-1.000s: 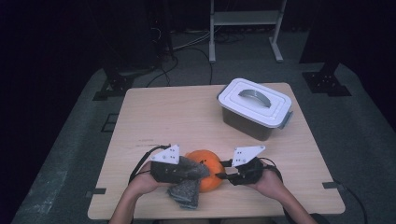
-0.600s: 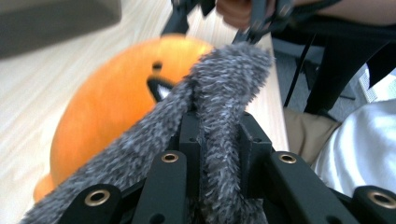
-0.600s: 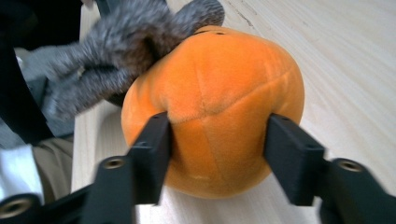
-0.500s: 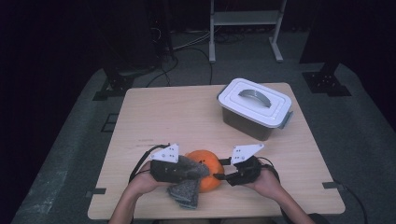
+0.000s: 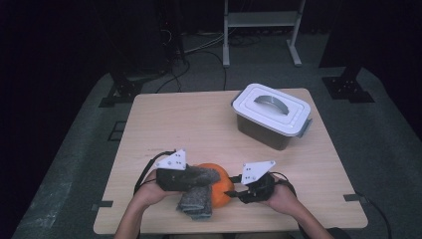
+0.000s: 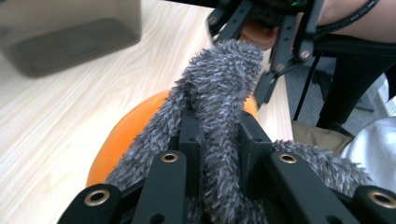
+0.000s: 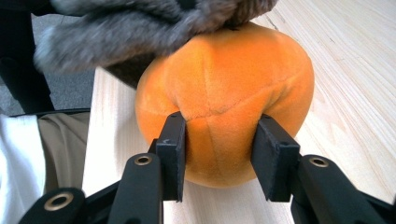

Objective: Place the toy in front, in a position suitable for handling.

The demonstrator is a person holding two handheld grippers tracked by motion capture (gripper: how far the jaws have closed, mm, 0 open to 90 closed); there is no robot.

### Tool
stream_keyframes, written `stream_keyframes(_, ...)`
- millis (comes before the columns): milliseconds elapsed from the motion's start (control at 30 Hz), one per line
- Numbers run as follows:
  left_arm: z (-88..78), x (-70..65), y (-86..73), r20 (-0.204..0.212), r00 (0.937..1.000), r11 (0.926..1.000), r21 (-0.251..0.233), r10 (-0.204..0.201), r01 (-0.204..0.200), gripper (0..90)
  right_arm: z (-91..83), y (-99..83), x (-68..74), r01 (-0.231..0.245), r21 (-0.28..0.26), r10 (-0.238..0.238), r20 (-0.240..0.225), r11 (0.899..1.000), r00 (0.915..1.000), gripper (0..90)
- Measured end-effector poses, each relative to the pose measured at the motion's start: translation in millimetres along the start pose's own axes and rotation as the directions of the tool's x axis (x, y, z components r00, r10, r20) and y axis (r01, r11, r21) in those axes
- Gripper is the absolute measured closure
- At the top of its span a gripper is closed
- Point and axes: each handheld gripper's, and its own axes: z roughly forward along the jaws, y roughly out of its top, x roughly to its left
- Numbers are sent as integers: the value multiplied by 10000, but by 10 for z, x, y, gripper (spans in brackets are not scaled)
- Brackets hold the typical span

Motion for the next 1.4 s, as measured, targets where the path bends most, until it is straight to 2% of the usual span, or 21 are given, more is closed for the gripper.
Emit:
stream_keyframes(100,-30,51,-58,-66,9996,9996,-90,-276,275,749,1,0,-2,112,12,-112,-40,9999,9999,579)
stream_keyframes(200,-31,38,-31,-105,9998,9999,-76,-156,155,749,2,9,13,179,11,-179,-49,9998,9998,580)
stream_keyframes(267,-4,10,3,136,9999,9996,-278,-95,99,749,2,5,16,237,20,-237,-64,9997,9997,582)
stream_keyframes(367,62,-19,18,401,9992,10000,-90,-25,28,739,3,-1,24,292,89,-291,-115,9995,9995,584)
stream_keyframes(433,102,-11,-7,629,9979,9998,-135,-164,173,742,-8,-14,9,362,200,-360,-60,9991,9993,589)
stream_keyframes(500,131,-13,-26,765,9969,9997,-139,-196,208,746,-30,-39,-36,217,251,-218,4,9994,9998,589)
stream_keyframes(533,161,-23,-32,785,9965,9994,-182,-283,298,747,-45,-71,-98,-283,295,283,-6,9992,9996,549)
stream_keyframes(567,174,-25,-31,788,9965,9995,-108,-285,294,747,-45,-71,-98,-283,295,283,-6,9992,9996,549)
stream_keyframes(600,203,-29,-31,824,9961,9995,-26,-299,302,746,-41,-85,-141,-850,370,859,-219,9957,9961,438)
stream_keyframes(633,203,-29,-31,824,9961,9995,-26,-299,302,746,-41,-85,-141,-850,370,859,-219,9957,9961,438)
stream_keyframes(700,219,-28,-35,940,9951,9996,-28,-295,298,746,-34,-69,-135,-1276,378,1289,-352,9911,9910,345)
stream_keyframes(767,241,-46,-30,1049,9941,9996,18,-283,283,745,-7,-44,-110,-1517,348,1531,-429,9878,9873,294)
stream_keyframes(867,266,-63,-19,1177,9928,9997,23,-245,244,745,41,-24,-92,-1734,337,1747,-408,9843,9838,289)
stream_keyframes(967,245,-49,-14,1037,9944,9998,-22,-216,220,748,44,-50,-91,-1457,297,1463,-178,9889,9891,440)
stream_keyframes(1033,195,-33,-4,890,9958,9998,-54,-196,202,751,19,-53,-80,-1042,248,1044,-90,9942,9945,506)
stream_keyframes(1100,143,-18,-6,703,9973,9998,-53,-195,200,751,-4,-45,-75,-727,238,729,-77,9971,9973,536)
stream_keyframes(1133,88,6,-27,509,9984,9997,-36,-236,238,750,-29,-46,-76,-431,269,434,-97,9987,9990,548)
stream_keyframes(1200,62,19,-41,358,9989,9996,-29,-297,298,750,-44,-46,-74,-349,290,353,-114,9990,9993,551)
stream_keyframes(1300,9,60,-86,87,9989,9989,97,-470,469,750,-125,-52,-96,25,384,-25,22,9993,10000,553)
stream_keyframes(1367,40,61,-112,179,9986,9985,255,-494,490,750,-184,-76,-145,10,503,-20,210,9987,9998,540)
stream_keyframes(1400,73,58,-121,274,9984,9984,299,-493,485,750,-203,-95,-176,-267,472,259,186,9985,9995,507)
